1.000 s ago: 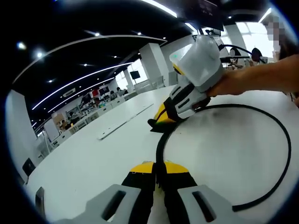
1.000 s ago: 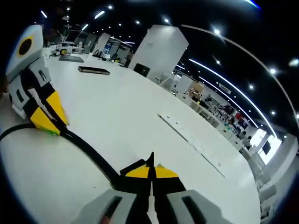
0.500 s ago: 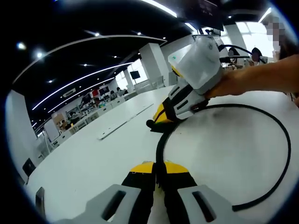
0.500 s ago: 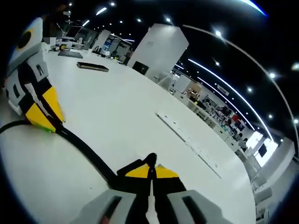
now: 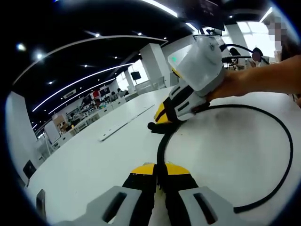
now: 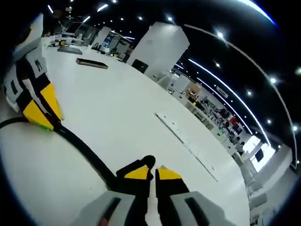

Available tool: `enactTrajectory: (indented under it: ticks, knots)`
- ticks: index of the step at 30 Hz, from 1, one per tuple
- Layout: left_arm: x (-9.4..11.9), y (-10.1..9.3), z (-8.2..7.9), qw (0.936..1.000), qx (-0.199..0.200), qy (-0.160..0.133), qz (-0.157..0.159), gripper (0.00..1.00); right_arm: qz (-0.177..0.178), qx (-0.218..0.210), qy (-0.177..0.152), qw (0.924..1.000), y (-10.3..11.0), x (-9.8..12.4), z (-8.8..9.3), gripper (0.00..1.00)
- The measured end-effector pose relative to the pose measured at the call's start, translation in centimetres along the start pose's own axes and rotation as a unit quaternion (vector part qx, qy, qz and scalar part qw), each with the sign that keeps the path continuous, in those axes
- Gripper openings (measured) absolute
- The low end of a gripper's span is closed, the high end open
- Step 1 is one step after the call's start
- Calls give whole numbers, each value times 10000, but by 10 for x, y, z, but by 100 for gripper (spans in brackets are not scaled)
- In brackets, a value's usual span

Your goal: Find the charging cable on the desk, coil it up and secure with Velcro.

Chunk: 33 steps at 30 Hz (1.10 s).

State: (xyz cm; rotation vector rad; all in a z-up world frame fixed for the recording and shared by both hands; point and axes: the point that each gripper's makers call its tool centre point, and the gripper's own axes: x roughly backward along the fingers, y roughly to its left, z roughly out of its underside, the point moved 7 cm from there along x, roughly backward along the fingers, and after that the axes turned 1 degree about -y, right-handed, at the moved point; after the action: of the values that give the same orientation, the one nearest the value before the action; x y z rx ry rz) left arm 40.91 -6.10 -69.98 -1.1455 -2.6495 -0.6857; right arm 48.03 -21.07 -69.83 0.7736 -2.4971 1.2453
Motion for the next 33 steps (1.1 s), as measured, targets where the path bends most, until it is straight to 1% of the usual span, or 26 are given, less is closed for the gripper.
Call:
enactTrajectory:
  ticks: [1,2,4,6,8,14,18,20,21,25,28,33]
  knots:
    - [0,0,0,10000,4,-2,0,7,90,266,42,9996,1,0,-2,3]
    - [0,0,0,10000,8,-5,1,7,67,347,65,9994,0,-2,-1,3]
    - [0,0,0,10000,17,-7,3,7,67,265,57,9996,-3,-3,1,3]
    - [0,0,0,10000,9,-6,0,7,52,53,34,10000,-5,-3,3,3]
    - [0,0,0,10000,13,-8,2,7,41,3,17,10000,-5,-3,3,3]
    - [0,0,0,10000,29,-13,6,7,57,106,24,9999,-5,-3,2,3]
    - [0,0,-1,10000,25,-12,5,7,76,-25,13,10000,-6,-3,2,3]
    - [0,0,-1,10000,25,-13,4,7,147,-15,-3,9999,-4,-1,2,3]
    - [0,0,-1,10000,21,-11,4,7,218,73,-21,9997,-3,0,1,3]
    - [0,1,-1,10000,19,-14,1,7,310,169,-47,9994,-6,-2,2,3]
    - [0,1,-1,10000,16,-15,-1,7,307,150,-52,9994,-6,-2,2,3]
    - [1,2,-1,10000,24,-17,0,7,234,-15,-112,9997,-7,-2,2,3]
